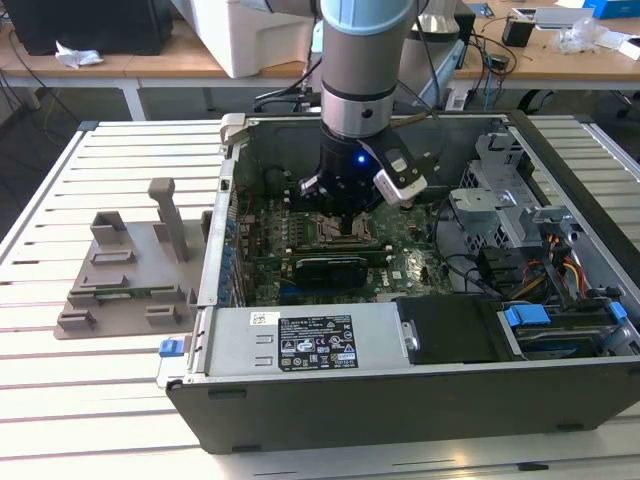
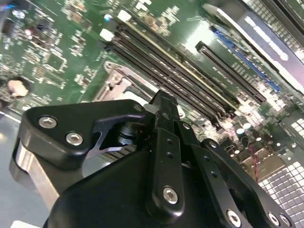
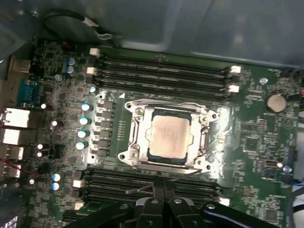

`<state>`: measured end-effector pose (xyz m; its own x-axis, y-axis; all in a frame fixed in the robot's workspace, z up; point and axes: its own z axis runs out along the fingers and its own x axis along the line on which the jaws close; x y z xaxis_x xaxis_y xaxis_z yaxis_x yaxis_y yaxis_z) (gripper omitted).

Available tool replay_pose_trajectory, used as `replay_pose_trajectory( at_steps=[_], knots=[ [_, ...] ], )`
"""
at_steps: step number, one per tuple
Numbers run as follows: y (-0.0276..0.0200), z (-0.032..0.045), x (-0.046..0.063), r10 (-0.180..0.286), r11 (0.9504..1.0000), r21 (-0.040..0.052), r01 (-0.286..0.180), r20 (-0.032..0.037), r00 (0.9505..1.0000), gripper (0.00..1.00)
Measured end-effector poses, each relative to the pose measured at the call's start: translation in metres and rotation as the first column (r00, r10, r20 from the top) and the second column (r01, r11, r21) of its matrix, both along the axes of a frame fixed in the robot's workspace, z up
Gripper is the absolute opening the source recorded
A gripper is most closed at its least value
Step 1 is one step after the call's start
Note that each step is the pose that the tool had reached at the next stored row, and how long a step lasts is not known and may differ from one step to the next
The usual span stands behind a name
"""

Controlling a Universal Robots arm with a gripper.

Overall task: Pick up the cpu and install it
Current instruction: 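Install the second cpu locking lever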

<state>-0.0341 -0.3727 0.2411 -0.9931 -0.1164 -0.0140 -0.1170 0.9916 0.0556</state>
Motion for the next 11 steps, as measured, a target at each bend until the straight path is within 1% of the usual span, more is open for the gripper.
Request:
replay_pose_trajectory(
  at_steps=[4,7,9,10,11],
  knots=[
    [-0.0042,-0.0079,-0.002,0.0,1.0,0.0008,0.0,0.0,1.0,0.11],
    [-0.0044,-0.0148,-0.003,0.001,1.0,0.0006,-0.001,0.0,1.0,0.11],
    [-0.0038,-0.0176,-0.003,0.006,1.0,0.0005,-0.006,-0.0002,1.0,0.11],
    [-0.0024,-0.0183,-0.003,0.01,1.0,0.0004,-0.01,-0.0002,1.0,0.11],
    [0.0007,-0.0197,-0.003,0.016,0.9999,0.001,-0.016,0.0,0.9999,0.11]
  ],
)
